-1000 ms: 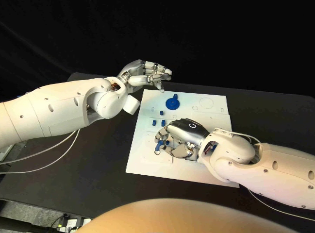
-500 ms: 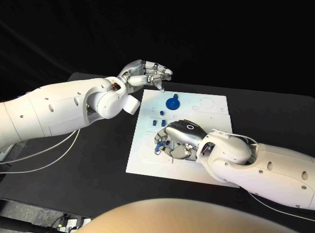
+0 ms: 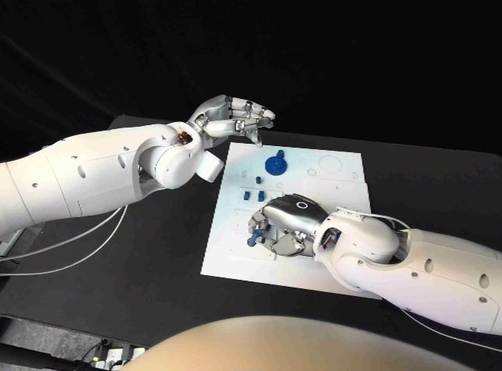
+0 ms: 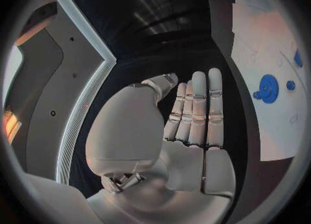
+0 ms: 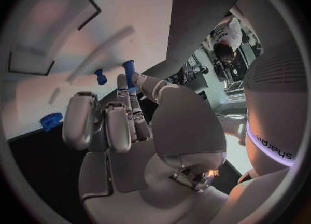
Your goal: Assemble the parts on the task board
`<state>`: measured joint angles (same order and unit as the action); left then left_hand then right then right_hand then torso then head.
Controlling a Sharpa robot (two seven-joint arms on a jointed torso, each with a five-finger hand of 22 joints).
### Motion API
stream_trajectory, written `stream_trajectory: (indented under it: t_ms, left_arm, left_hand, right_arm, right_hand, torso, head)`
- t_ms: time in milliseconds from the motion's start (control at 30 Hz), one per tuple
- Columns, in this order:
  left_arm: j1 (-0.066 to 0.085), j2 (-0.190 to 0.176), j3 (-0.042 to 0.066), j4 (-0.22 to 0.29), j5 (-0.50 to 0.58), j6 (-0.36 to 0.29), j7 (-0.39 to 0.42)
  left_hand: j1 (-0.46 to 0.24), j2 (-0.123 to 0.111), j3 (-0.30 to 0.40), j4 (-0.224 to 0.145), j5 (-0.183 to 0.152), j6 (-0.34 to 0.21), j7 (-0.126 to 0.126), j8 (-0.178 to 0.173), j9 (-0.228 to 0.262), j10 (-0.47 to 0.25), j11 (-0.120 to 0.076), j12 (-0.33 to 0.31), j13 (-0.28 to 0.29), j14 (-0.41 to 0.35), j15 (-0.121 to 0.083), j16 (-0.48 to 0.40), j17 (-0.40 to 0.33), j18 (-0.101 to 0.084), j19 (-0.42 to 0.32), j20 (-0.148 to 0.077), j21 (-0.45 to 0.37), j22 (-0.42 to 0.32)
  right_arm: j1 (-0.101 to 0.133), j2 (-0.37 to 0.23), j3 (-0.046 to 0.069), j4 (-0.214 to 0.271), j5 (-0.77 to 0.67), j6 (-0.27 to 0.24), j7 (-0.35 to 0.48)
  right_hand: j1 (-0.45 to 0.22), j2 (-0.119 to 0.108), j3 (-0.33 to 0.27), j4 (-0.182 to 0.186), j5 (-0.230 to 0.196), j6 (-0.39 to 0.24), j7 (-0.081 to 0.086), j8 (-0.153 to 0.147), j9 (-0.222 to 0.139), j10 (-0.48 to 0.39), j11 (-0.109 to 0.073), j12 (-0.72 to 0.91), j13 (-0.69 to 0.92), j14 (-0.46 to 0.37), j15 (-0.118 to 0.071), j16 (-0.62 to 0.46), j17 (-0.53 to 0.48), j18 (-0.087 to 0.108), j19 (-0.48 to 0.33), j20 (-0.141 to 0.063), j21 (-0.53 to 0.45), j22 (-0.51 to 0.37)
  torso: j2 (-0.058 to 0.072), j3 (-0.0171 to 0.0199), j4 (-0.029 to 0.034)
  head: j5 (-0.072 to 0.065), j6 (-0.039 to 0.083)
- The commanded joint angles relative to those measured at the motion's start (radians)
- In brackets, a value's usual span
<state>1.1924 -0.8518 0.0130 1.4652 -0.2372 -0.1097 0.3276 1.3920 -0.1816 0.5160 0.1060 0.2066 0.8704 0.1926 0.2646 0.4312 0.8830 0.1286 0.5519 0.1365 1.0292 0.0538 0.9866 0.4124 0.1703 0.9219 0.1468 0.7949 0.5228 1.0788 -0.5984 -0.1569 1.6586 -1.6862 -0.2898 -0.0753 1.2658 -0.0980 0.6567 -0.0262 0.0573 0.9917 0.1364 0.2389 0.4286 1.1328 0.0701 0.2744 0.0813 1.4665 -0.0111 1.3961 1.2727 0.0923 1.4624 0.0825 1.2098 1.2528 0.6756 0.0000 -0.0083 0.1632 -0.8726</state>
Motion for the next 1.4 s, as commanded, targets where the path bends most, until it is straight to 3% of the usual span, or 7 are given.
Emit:
stream_trajectory:
  t_ms: [33, 600, 767, 867, 933, 1200, 1400]
  left_arm:
    - [0.001, 0.001, 0.001, 0.003, -0.002, 0.018, 0.006]
    - [0.001, -0.001, 0.001, 0.005, -0.002, 0.018, 0.005]
    - [0.001, -0.001, 0.001, 0.005, -0.002, 0.018, 0.005]
    - [0.001, -0.001, 0.001, 0.004, -0.002, 0.017, 0.004]
    - [0.001, -0.001, 0.001, 0.004, -0.002, 0.017, 0.004]
    - [0.001, -0.002, 0.001, 0.004, -0.002, 0.017, 0.004]
    - [0.001, -0.003, 0.001, 0.003, -0.002, 0.021, 0.001]
  left_hand:
    - [-0.009, 0.004, 0.000, -0.005, 0.003, -0.004, 0.000, -0.004, 0.002, -0.007, 0.003, -0.005, -0.002, -0.005, 0.005, -0.002, 0.001, 0.012, 0.001, 0.005, -0.005, -0.001]
    - [-0.009, 0.004, 0.000, -0.005, 0.003, -0.004, 0.000, -0.004, 0.002, -0.007, 0.003, -0.005, -0.002, -0.005, 0.005, -0.002, 0.001, 0.012, 0.001, 0.005, -0.005, -0.001]
    - [-0.009, 0.004, 0.000, -0.005, 0.003, -0.004, 0.000, -0.004, 0.002, -0.007, 0.003, -0.005, -0.002, -0.005, 0.005, -0.002, 0.001, 0.012, 0.001, 0.005, -0.005, -0.001]
    - [-0.009, 0.004, 0.000, -0.005, 0.003, -0.004, 0.000, -0.004, 0.002, -0.007, 0.003, -0.005, -0.002, -0.005, 0.005, -0.002, 0.001, 0.012, 0.001, 0.005, -0.005, -0.001]
    - [-0.009, 0.004, 0.000, -0.005, 0.003, -0.004, 0.000, -0.004, 0.002, -0.007, 0.003, -0.005, -0.002, -0.005, 0.005, -0.002, 0.001, 0.012, 0.001, 0.005, -0.005, -0.001]
    - [-0.009, 0.004, 0.000, -0.005, 0.003, -0.004, 0.000, -0.004, 0.002, -0.007, 0.003, -0.005, -0.002, -0.005, 0.005, -0.002, 0.001, 0.012, 0.001, 0.005, -0.005, -0.001]
    - [-0.009, 0.004, 0.000, -0.005, 0.003, -0.004, 0.000, -0.004, 0.002, -0.007, 0.003, -0.005, -0.002, -0.005, 0.005, -0.002, 0.001, 0.012, 0.001, 0.005, -0.005, -0.001]
  right_arm:
    - [-0.002, 0.004, -0.001, -0.005, -0.021, 0.029, -0.018]
    - [-0.009, 0.029, -0.002, -0.022, -0.041, 0.046, -0.043]
    - [-0.009, 0.033, -0.003, -0.023, -0.036, 0.054, -0.036]
    - [-0.009, 0.033, -0.004, -0.024, -0.030, 0.047, -0.032]
    - [-0.009, 0.031, -0.004, -0.024, -0.027, 0.038, -0.030]
    - [-0.009, 0.020, -0.004, -0.017, -0.014, -0.018, -0.023]
    - [-0.010, 0.008, -0.004, -0.006, -0.002, -0.120, -0.010]
  right_hand:
    - [0.003, 0.008, 0.003, -0.005, 0.005, 0.006, 0.001, 0.005, 0.029, 0.006, -0.001, -0.006, 0.001, 0.042, -0.004, -0.003, 0.000, -0.014, 0.011, -0.003, -0.003, 0.000]
    - [-0.003, 0.006, 0.001, -0.005, 0.005, 0.004, 0.002, 0.006, 0.031, 0.007, 0.001, -0.009, 0.001, 0.042, -0.003, -0.003, 0.000, -0.013, 0.010, -0.002, -0.004, 0.000]
    - [-0.032, -0.023, -0.021, -0.001, 0.035, -0.011, 0.006, 0.001, 0.033, 0.003, 0.005, -0.021, 0.002, 0.038, 0.001, -0.009, -0.009, -0.011, 0.004, 0.001, -0.016, -0.008]
    - [-0.066, -0.060, -0.051, 0.011, 0.061, -0.047, 0.019, -0.022, 0.023, -0.012, 0.015, -0.032, 0.001, 0.038, 0.009, -0.009, -0.008, -0.011, 0.002, 0.006, -0.018, -0.008]
    - [-0.079, -0.074, -0.065, 0.018, 0.064, -0.071, 0.026, -0.038, 0.016, -0.018, 0.020, -0.035, 0.003, 0.038, 0.013, -0.007, -0.005, -0.011, 0.002, 0.010, -0.018, -0.007]
    - [-0.090, -0.093, -0.090, 0.028, 0.064, -0.108, 0.037, -0.068, 0.003, -0.028, 0.028, -0.036, 0.007, 0.037, 0.020, -0.007, -0.004, -0.010, 0.000, 0.017, -0.025, -0.011]
    - [-0.089, -0.104, -0.109, 0.030, 0.063, -0.150, 0.041, -0.097, -0.008, -0.056, 0.035, -0.040, 0.009, 0.034, 0.026, -0.011, -0.009, -0.007, -0.005, 0.023, -0.037, -0.020]
  torso:
    - [0.000, 0.0002, 0.0001]
    - [0.000, -0.0004, 0.0000]
    - [0.000, 0.0004, 0.0005]
    - [-0.001, 0.0005, -0.0001]
    - [-0.001, 0.0003, -0.0004]
    - [-0.001, 0.0007, -0.0006]
    - [0.000, 0.0009, 0.0000]
  head:
    - [0.000, 0.000]
    - [-0.002, 0.000]
    - [0.000, 0.000]
    - [0.001, 0.000]
    - [0.001, 0.000]
    - [-0.002, 0.000]
    - [-0.004, 0.000]
